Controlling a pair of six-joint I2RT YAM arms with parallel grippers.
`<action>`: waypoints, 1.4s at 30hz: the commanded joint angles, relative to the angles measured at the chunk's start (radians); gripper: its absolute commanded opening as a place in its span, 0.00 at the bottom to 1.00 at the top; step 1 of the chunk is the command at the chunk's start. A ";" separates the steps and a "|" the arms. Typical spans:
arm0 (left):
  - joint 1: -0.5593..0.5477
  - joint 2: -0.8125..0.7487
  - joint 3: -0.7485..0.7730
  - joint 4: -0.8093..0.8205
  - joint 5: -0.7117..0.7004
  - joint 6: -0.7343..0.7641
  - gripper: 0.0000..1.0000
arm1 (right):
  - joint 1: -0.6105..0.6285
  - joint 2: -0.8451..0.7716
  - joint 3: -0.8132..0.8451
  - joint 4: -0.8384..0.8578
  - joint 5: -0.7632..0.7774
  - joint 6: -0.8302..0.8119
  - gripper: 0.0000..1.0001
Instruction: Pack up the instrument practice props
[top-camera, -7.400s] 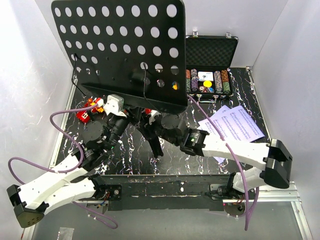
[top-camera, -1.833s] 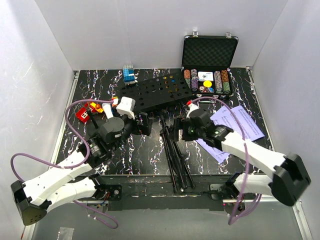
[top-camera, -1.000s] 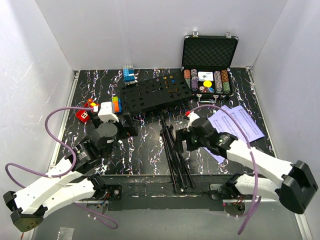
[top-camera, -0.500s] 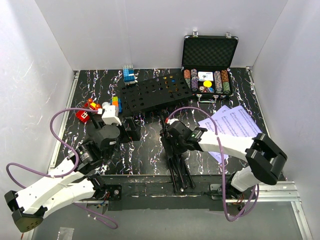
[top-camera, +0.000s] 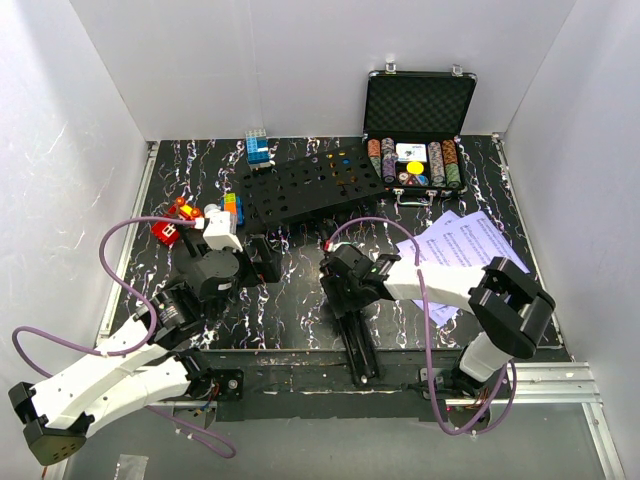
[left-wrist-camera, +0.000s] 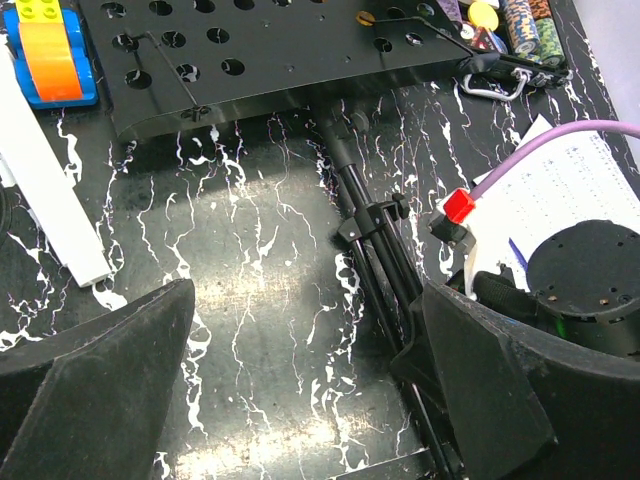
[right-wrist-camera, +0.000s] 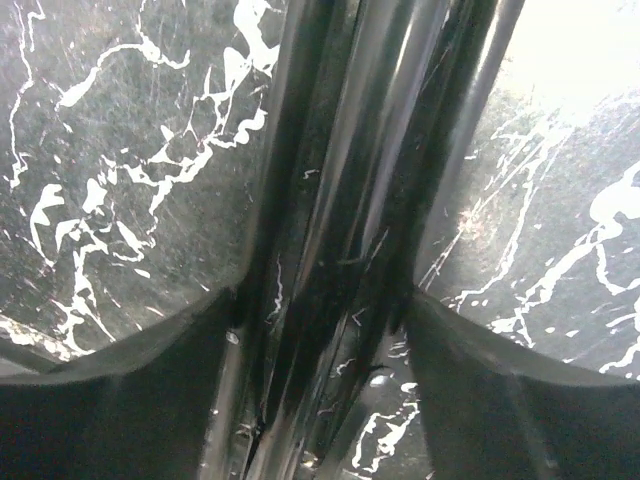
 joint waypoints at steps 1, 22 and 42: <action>-0.004 -0.013 -0.008 -0.007 0.009 -0.005 0.98 | 0.003 0.040 0.009 0.012 -0.029 0.036 0.62; -0.004 -0.029 -0.023 -0.016 -0.003 -0.002 0.98 | 0.008 -0.105 0.102 -0.060 0.043 0.088 0.88; -0.002 0.046 0.097 -0.255 -0.318 -0.200 0.98 | 0.008 -0.903 -0.224 0.040 0.190 -0.065 0.92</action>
